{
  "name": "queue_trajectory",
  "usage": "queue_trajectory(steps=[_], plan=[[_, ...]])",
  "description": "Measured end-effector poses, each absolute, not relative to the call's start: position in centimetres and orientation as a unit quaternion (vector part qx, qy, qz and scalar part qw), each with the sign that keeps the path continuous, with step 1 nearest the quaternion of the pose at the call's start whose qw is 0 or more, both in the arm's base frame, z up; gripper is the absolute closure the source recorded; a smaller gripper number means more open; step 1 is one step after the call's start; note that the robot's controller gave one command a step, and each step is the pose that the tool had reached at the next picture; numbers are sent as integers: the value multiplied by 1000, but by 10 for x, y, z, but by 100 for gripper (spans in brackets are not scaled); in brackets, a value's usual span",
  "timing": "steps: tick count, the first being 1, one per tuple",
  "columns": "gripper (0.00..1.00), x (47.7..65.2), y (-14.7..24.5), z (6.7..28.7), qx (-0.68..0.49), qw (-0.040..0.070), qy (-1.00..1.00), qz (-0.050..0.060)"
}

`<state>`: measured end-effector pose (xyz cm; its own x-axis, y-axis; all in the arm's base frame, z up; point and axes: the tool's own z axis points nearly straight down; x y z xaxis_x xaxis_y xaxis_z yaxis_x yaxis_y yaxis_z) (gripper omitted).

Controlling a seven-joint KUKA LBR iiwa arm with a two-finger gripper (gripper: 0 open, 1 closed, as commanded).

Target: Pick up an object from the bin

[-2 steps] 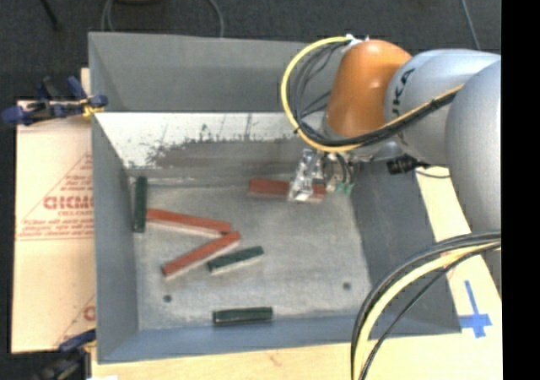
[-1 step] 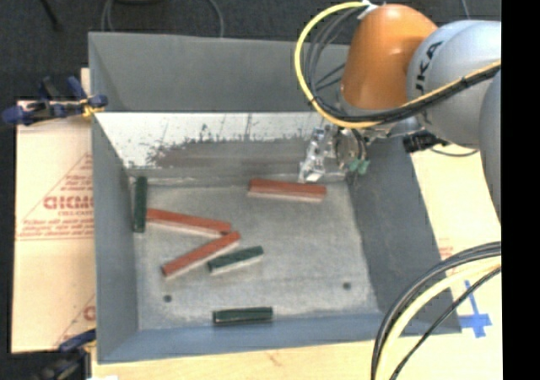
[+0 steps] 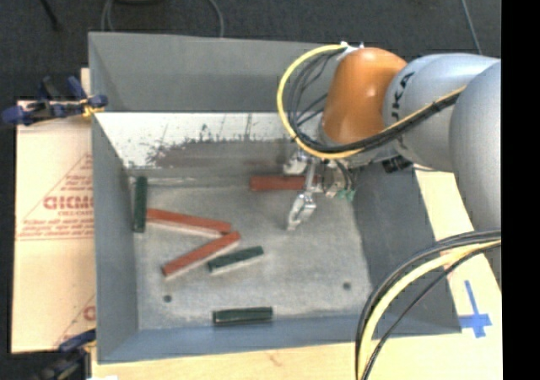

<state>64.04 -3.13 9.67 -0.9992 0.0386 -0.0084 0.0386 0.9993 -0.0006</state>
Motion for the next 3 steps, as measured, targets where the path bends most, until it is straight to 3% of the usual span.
queue_trajectory(steps=[1,2,3], plan=[[0,641,-31,97,19,5,1000,-1],[100,648,13,81,36,2,999,0],[100,648,13,81,36,2,999,0]])
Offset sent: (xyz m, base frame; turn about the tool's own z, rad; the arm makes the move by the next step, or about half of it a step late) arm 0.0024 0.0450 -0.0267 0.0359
